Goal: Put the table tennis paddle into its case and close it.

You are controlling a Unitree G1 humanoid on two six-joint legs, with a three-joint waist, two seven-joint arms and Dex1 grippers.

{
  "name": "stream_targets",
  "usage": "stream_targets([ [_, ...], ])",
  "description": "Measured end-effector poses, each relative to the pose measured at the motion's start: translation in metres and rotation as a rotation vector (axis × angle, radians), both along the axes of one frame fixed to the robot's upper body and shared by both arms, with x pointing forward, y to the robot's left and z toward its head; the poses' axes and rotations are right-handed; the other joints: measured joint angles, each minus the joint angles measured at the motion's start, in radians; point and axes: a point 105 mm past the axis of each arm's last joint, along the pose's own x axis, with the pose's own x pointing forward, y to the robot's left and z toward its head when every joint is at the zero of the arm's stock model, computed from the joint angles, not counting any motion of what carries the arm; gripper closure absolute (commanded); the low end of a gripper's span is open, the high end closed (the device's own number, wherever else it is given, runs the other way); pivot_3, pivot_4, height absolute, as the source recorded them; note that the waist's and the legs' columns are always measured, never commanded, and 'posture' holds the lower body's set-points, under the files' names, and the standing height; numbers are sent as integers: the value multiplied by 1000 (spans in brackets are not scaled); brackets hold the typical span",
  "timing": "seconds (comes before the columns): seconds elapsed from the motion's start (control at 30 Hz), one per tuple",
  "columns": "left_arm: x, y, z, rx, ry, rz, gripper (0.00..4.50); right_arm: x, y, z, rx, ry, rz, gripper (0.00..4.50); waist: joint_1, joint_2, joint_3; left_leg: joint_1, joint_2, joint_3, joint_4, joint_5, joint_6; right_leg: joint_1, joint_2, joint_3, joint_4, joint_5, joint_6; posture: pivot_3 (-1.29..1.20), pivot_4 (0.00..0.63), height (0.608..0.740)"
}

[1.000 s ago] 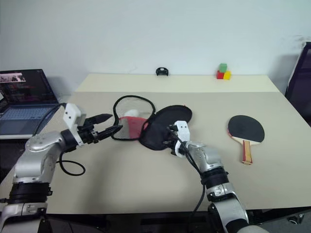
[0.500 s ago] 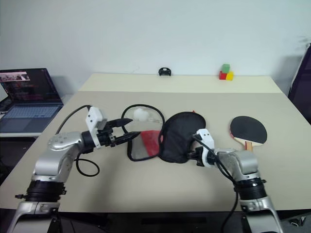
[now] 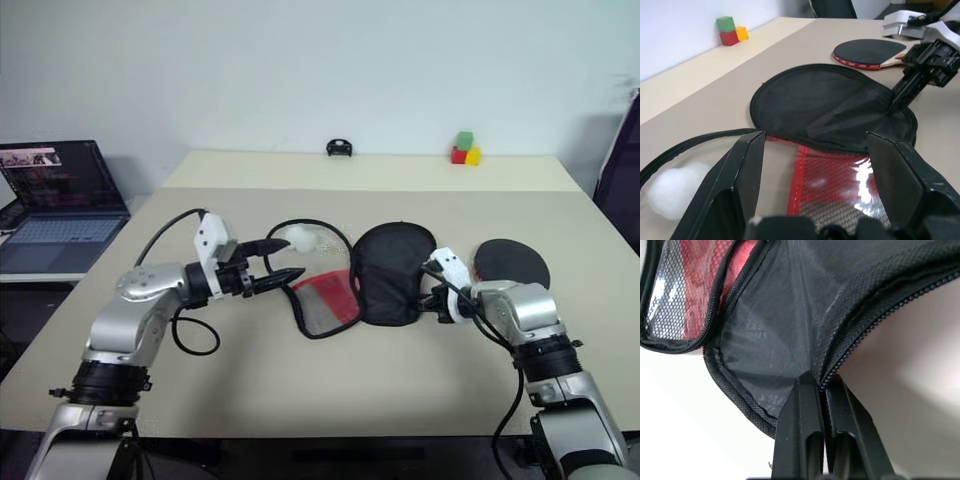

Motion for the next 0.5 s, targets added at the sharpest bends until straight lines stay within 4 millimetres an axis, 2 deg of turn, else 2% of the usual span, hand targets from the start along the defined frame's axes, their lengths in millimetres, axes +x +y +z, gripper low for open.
stream_targets([
  [0.2, 3, -3, -5, 5, 24, -14, 1046, 7, -14, 1, -20, -3, -18, 4473, 1, 0, 0, 0, 0, 0, 0, 0, 0, 0, 0, 0, 0, 0, 0, 0, 150, 740],
  [0.5, 7, -15, -1, 2, 9, -59, 1046, 14, -29, 3, -75, -22, -14, 4473, 1, 0, 0, -1, 0, 0, 0, 0, 0, 0, 0, 0, 0, 0, 0, 0, 150, 740],
])
